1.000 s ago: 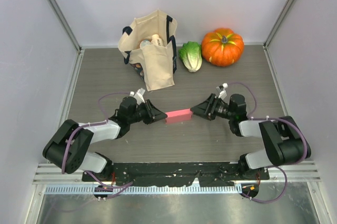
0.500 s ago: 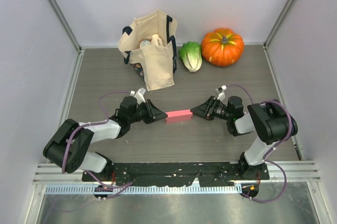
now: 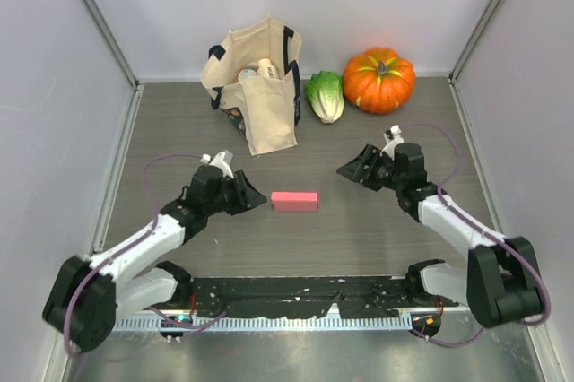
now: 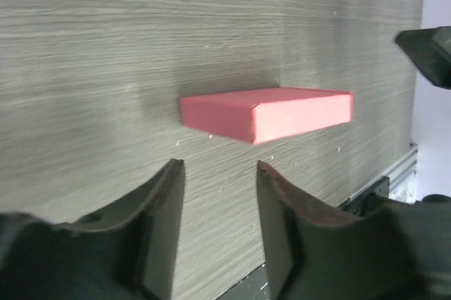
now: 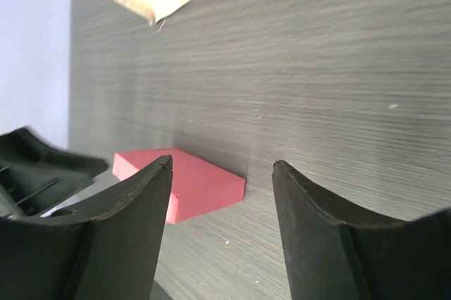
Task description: Fold the paper box
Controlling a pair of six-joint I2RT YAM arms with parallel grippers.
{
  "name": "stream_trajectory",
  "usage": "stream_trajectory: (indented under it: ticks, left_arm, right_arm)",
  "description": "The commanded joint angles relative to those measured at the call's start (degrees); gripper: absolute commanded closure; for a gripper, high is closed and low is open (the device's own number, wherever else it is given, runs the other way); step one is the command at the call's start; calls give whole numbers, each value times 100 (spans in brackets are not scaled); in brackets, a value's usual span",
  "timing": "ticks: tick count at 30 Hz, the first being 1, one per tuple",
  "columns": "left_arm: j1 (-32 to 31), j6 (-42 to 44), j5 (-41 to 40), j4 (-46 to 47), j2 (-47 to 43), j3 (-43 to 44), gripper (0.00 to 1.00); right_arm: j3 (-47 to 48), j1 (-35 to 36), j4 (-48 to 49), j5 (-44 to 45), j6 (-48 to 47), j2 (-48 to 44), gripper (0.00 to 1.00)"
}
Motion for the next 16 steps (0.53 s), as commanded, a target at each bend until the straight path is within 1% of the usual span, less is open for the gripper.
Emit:
stream_trajectory:
  ticks: [1, 2, 3, 4, 5, 6, 7, 9, 10, 13, 14, 16]
  left_arm:
    - [40, 584, -857, -2245, -1334, 609, 48]
    - [40, 619, -901, -2587, -1885, 698, 46]
    - [40, 628, -963, -2738, -2134, 786, 46]
    - [40, 636, -1050, -2870, -2406, 978, 46]
    - [40, 697, -1147, -3211, -2644, 1102, 45]
    - [40, 724, -1365, -3336, -3081, 1338, 44]
    - [40, 733, -1585, -3468, -3294, 1453, 43]
    - [40, 812, -2007, -3767, -3812, 1795, 36]
    - [40, 864, -2070, -3829, -3937, 1902, 35]
    - [40, 1005, -2272, -3856, -4227, 2350, 24]
    - [40, 1040, -2307, -3856, -4263, 2473, 13]
    - [40, 1190, -2352, -3847, -4263, 2824, 2]
  right_arm:
    - [663, 69, -2761, 1658, -835, -852, 33]
    - [699, 87, -3059, 1885, -844, -1028, 33]
    - [725, 122, -3175, 1992, -835, -1535, 32]
    - [769, 122, -3254, 2054, -835, -1792, 29]
    - [813, 122, -3377, 2115, -861, -2090, 27]
    - [883, 131, -3448, 2211, -870, -2546, 26]
    - [1006, 131, -3492, 2221, -905, -2785, 24]
    - [1199, 131, -3615, 2265, -923, -3172, 18]
    - [1487, 140, -3781, 2283, -975, -3235, 18]
    - [2103, 140, -4194, 2283, -1256, -3480, 17]
    - [2184, 140, -4196, 2309, -1335, -3639, 17]
    - [2403, 140, -4135, 2388, -1546, -4112, 16]
